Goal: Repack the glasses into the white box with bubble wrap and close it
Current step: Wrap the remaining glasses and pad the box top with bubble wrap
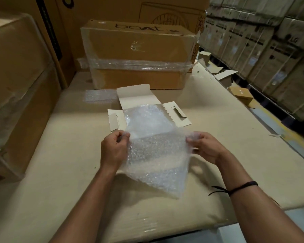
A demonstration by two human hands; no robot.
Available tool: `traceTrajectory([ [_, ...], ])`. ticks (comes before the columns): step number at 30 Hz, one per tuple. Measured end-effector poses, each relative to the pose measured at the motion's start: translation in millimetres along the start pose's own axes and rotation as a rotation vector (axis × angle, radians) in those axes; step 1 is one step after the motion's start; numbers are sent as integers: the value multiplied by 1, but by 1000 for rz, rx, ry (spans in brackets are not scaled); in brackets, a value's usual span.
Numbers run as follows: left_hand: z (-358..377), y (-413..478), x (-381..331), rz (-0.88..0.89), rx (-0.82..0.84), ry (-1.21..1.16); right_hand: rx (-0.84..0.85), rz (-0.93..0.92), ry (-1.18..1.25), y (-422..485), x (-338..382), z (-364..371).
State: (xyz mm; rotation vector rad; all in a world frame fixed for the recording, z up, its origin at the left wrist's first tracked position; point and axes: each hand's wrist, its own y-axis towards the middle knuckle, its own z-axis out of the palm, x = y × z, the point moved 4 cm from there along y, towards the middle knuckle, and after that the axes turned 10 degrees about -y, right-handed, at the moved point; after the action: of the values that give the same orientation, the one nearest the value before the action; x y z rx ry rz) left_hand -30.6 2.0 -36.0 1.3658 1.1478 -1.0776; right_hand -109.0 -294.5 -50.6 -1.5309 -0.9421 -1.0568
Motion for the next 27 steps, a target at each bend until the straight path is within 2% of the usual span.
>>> traceTrajectory([
  [3,4,-7,11,-59,104,70,-130,-74,155,0,23,-3],
  [5,4,-10,15,-107,194,155,-203,-150,24,1,46,-4],
  [7,3,-14,8,-41,173,311,-221,-234,-154,4,68,-1],
  [11,4,-22,-36,326,-61,463,-30,-309,-405,15,103,18],
  [14,26,-11,-55,486,-4,543,140,-326,-611,22,121,33],
  [17,50,5,-65,396,179,515,269,-338,-750,28,130,45],
  [20,63,20,-70,228,273,266,335,-349,-737,34,134,47],
  [23,67,27,-75,259,234,258,410,-292,-592,43,128,33],
  [27,64,36,-81,334,49,257,619,-190,-538,46,105,7],
])
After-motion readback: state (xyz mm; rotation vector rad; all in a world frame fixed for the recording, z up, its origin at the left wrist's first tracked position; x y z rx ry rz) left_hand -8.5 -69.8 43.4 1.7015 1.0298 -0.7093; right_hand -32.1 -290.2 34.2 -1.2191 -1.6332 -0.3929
